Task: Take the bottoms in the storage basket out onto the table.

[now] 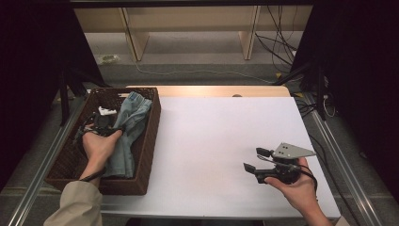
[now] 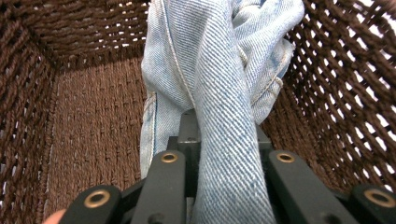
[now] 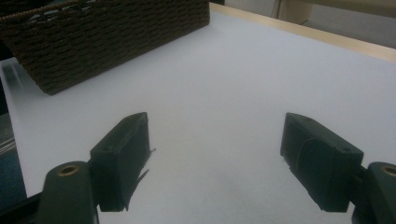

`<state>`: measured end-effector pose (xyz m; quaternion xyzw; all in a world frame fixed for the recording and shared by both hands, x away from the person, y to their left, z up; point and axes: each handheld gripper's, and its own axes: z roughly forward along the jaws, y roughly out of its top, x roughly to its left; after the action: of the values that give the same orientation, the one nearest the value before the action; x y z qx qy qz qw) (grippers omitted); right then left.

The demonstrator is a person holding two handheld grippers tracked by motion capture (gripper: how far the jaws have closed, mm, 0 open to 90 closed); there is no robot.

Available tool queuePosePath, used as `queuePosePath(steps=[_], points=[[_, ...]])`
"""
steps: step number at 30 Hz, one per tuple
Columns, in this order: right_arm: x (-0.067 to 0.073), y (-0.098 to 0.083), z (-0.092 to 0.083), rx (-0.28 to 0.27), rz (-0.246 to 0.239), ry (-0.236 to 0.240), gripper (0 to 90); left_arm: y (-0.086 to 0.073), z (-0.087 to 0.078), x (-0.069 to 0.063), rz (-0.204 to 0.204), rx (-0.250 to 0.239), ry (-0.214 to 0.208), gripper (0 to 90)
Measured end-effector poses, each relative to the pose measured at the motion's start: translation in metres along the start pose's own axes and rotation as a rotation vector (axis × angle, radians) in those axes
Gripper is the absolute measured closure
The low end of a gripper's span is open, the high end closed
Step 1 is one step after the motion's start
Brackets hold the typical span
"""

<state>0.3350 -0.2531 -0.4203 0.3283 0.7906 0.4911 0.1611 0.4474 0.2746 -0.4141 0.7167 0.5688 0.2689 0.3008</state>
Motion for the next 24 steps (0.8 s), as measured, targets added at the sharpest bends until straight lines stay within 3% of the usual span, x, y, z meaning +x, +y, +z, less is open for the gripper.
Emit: queuePosePath(steps=[13,24], points=[[0.0,0.0,0.0,0.002,0.005,0.004,25.0,0.004,-0.01,-0.002,-0.009,-0.085,0.017,75.4],[0.0,0.0,0.0,-0.001,0.003,0.003,25.0,0.009,-0.02,-0.005,0.01,-0.178,0.024,75.3]])
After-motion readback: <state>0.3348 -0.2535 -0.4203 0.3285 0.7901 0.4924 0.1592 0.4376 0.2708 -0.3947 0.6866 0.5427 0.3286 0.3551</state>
